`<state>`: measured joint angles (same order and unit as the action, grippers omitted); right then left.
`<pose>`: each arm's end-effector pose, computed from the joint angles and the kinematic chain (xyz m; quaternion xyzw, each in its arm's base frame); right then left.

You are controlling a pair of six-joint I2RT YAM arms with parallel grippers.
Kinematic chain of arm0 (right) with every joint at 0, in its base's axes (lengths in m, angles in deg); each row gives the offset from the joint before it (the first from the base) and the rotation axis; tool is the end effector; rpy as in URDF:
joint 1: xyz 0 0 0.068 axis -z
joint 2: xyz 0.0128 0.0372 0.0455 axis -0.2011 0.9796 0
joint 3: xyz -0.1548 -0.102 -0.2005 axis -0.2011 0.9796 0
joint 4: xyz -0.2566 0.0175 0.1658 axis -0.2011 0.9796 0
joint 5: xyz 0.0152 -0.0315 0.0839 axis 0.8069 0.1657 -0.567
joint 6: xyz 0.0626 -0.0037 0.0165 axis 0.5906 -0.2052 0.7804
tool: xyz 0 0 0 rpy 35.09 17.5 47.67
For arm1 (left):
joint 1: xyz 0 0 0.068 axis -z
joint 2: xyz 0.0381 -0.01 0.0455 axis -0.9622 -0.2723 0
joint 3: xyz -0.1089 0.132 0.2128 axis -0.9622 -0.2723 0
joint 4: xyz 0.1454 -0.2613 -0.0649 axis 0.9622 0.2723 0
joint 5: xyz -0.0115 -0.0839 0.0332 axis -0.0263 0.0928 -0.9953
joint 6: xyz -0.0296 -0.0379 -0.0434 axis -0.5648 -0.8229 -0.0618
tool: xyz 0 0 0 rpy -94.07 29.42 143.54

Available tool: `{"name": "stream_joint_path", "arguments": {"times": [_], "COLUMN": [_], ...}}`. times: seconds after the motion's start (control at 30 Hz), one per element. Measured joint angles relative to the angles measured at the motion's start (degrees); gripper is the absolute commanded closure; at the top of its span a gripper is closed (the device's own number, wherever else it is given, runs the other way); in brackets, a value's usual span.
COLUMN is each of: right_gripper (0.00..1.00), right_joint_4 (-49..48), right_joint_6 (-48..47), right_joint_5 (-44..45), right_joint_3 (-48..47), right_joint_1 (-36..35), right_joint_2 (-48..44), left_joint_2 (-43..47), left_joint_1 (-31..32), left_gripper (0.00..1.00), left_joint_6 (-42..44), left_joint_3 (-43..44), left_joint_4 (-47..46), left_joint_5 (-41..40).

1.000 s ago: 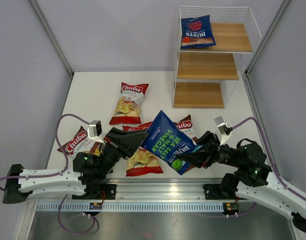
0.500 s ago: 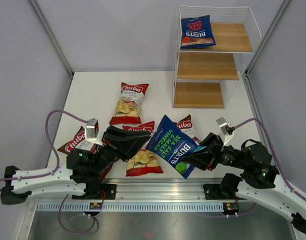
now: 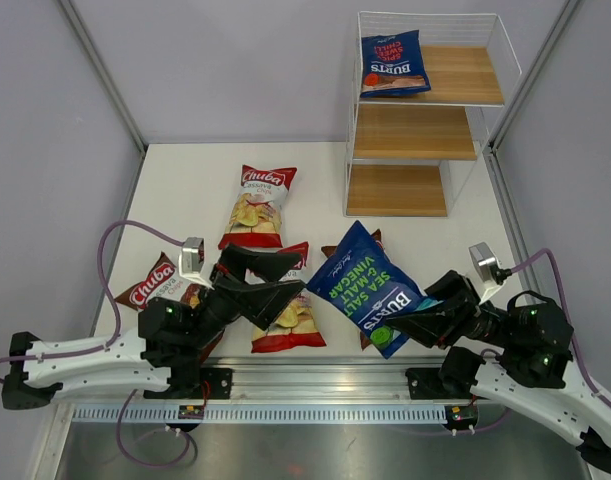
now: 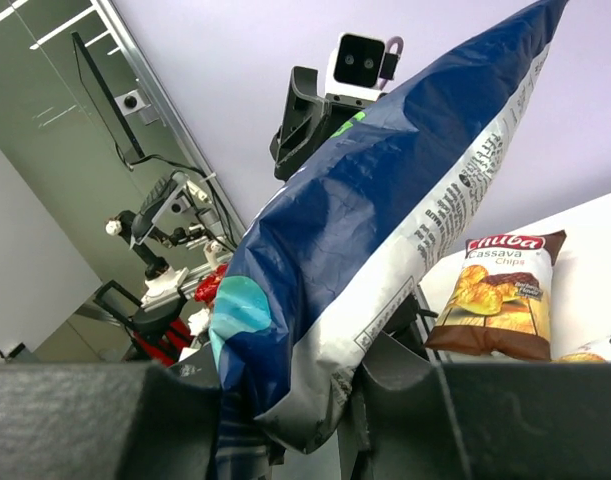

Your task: Place and organize the chips bags onto the shelf

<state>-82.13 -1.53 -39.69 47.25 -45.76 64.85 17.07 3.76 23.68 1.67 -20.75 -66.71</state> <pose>0.0504 0.1122 0.4035 -0.2540 0.4845 0.6665 0.5065 0.0570 -0.1983 0.3715 0.0619 0.4780 -0.6793 0.5533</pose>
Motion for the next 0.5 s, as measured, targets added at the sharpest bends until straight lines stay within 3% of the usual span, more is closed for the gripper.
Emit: {"name": "stream_joint_path", "arguments": {"times": [0.5], "right_gripper": [0.84], "right_joint_4": [-10.2], "right_joint_6": [-2.3], "right_joint_5": [-3.4], "right_joint_3": [0.2], "right_joint_1": [0.0], "right_joint_2": [2.6], "left_joint_2": [-14.5], "left_joint_1": [0.1], "left_gripper": [0.01], "left_joint_6": [-11.3], "left_joint_3": [0.3], "left_joint_4": [-12.0], "left_joint_5": [5.0]}}
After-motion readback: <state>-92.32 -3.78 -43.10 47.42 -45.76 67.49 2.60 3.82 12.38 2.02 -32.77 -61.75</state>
